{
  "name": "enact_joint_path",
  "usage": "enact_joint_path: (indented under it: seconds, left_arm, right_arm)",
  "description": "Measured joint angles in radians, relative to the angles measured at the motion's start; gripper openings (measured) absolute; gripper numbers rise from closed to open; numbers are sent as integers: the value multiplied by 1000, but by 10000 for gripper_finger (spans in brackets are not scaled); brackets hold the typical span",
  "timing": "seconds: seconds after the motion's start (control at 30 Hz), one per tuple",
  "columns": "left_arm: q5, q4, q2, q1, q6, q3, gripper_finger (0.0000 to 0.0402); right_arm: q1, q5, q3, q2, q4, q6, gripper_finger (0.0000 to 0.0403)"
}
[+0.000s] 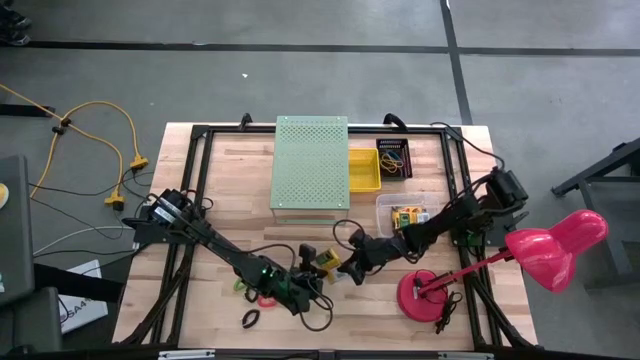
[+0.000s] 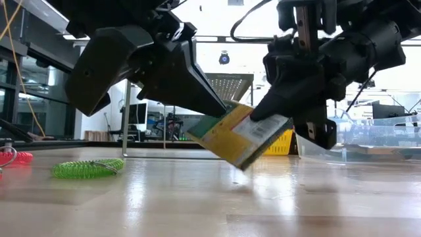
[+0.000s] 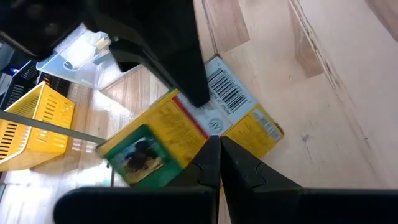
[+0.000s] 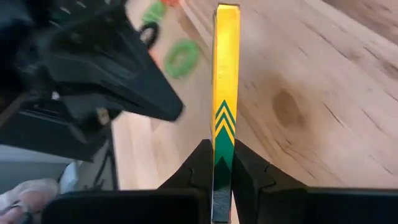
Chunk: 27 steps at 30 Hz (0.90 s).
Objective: Pick & Place Office Desk Supplies
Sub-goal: Put the crayon box into the transparent bin
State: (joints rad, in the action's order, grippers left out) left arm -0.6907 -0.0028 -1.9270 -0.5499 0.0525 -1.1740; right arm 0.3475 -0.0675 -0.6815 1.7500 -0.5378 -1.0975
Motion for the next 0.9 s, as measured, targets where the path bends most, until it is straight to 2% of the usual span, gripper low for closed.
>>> enact_joint_path:
  seconds: [0.2, 0.33, 0.77, 0.9]
  left_arm:
    - [-6, 14, 1, -18, 0, 0, 1]
    - [-48, 16, 2, -35, 2, 0, 1]
    - [-51, 16, 2, -42, -24, -1, 1]
    - [-51, 16, 2, -42, -28, -1, 1]
  right_arm:
    - [-23, 19, 0, -32, -21, 33, 16]
    - [-39, 23, 0, -35, -24, 48, 19]
    - [-42, 47, 0, -36, -19, 56, 20]
    - [-42, 70, -1, -82, 29, 62, 20]
